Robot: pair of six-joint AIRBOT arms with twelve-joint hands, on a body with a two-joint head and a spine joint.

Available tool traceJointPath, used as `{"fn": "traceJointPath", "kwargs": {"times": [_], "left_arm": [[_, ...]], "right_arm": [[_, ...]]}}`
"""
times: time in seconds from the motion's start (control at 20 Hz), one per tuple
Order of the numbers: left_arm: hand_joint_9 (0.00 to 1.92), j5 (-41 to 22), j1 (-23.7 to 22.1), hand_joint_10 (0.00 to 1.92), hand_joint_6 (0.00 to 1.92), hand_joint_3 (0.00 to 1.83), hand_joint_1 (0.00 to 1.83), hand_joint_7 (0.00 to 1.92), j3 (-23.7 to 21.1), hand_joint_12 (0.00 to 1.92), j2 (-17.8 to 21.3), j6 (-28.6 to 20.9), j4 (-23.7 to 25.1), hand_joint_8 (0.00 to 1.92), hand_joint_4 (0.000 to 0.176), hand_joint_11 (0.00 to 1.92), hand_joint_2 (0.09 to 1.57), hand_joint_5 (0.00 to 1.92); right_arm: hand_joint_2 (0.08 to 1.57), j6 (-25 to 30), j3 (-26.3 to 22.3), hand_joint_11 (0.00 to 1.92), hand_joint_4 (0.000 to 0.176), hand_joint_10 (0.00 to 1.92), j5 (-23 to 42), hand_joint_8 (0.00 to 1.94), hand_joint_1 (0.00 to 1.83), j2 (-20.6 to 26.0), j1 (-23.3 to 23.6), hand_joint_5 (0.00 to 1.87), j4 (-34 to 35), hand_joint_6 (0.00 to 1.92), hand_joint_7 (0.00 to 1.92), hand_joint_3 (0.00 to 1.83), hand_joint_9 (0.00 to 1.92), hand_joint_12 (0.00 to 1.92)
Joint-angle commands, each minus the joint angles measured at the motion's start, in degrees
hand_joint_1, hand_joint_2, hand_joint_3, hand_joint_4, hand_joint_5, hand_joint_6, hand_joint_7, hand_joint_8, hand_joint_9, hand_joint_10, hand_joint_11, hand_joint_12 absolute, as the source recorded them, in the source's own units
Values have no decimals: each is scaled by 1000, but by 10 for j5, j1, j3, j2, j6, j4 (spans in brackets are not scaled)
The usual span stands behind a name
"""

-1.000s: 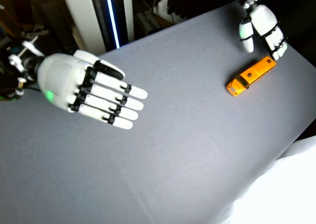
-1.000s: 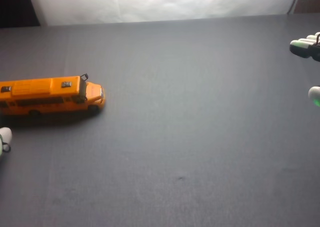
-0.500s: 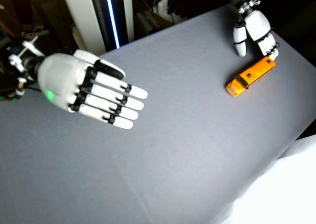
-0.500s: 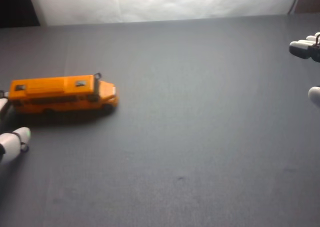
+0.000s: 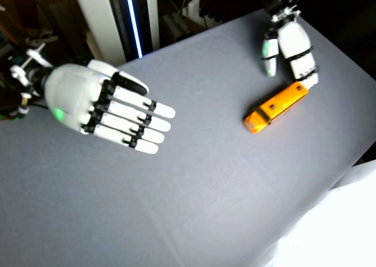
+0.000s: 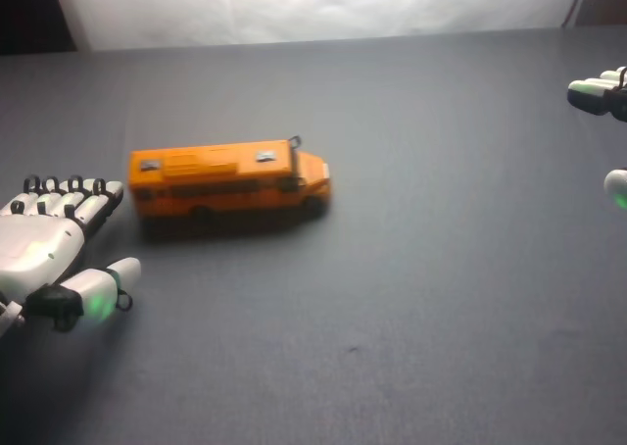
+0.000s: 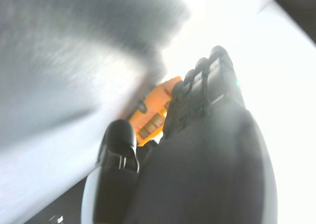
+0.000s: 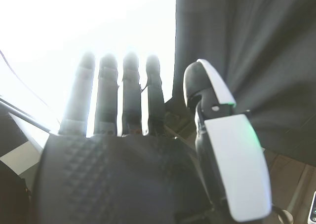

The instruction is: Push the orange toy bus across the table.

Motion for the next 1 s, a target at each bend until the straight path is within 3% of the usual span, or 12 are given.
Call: {"fn": "traceJointPath", "kwargs": {"times": [0.0,0.2,0.35,0.4,0.6,0.95], "left_arm": [[0,-78,-6,0,0,6,0,0,-5,0,3,3,15,0,0,0,1491,1],[0,-154,-6,0,0,0,0,0,-48,0,25,-15,61,0,0,0,1439,0],[0,-235,-2,0,1,0,25,0,-67,0,37,-89,120,0,0,0,1474,5],[49,-269,0,6,1,0,0,54,-77,40,43,-110,144,5,0,75,1403,60],[39,-368,6,1,2,0,0,63,-113,26,56,-135,218,2,0,35,1330,76],[0,-432,37,0,0,1,0,0,-135,0,62,-158,256,0,0,0,1343,14]], "right_arm": [[1362,6,1,224,0,0,70,1,634,0,3,444,4,1,426,0,324,65],[1355,6,0,219,2,0,72,0,619,0,3,442,9,0,419,0,319,60],[1363,6,-1,225,0,3,86,2,626,2,3,442,18,0,425,2,326,61],[1345,6,-2,228,0,3,96,3,704,4,3,461,21,4,419,0,330,57],[1356,6,-2,230,0,2,120,2,728,9,3,457,24,0,426,1,338,54],[1395,6,-6,288,0,5,144,4,806,12,3,470,15,3,451,5,363,75]]}}
